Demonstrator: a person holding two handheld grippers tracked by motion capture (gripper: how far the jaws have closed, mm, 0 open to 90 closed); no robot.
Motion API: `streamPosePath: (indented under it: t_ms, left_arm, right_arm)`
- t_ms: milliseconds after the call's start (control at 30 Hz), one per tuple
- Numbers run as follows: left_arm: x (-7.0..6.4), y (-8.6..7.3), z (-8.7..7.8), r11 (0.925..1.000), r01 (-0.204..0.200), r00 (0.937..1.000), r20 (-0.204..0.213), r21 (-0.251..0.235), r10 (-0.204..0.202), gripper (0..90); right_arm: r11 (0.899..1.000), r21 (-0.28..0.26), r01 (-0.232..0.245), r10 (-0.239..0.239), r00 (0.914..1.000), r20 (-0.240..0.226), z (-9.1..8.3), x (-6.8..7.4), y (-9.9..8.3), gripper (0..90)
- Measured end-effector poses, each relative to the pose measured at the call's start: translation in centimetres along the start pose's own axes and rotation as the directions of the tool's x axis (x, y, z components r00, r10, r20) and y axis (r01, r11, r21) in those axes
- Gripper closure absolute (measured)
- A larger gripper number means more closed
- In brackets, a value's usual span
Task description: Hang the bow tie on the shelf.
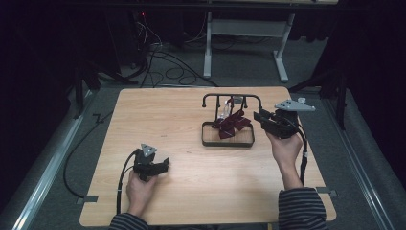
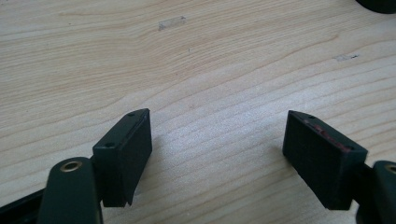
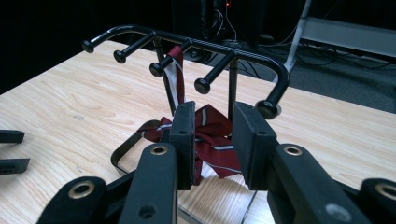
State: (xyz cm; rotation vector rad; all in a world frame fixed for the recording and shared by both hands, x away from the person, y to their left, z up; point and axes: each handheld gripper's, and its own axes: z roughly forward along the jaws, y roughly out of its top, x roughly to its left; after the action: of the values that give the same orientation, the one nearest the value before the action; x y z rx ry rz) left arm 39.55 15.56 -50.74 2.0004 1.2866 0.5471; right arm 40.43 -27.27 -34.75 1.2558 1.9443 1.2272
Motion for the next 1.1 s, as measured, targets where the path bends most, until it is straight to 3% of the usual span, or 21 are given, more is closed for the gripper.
streamPosePath:
  t_ms: [1100]
  left_arm:
    - [0.0,0.0,0.0,1.0000,0.000,1.0000,-0.001,0.000,0.000,24.4]
  right_arm:
    - [0.998,-0.028,-0.052,0.052,0.9986,0.006,-3.2,-1.3,-2.9,71.4]
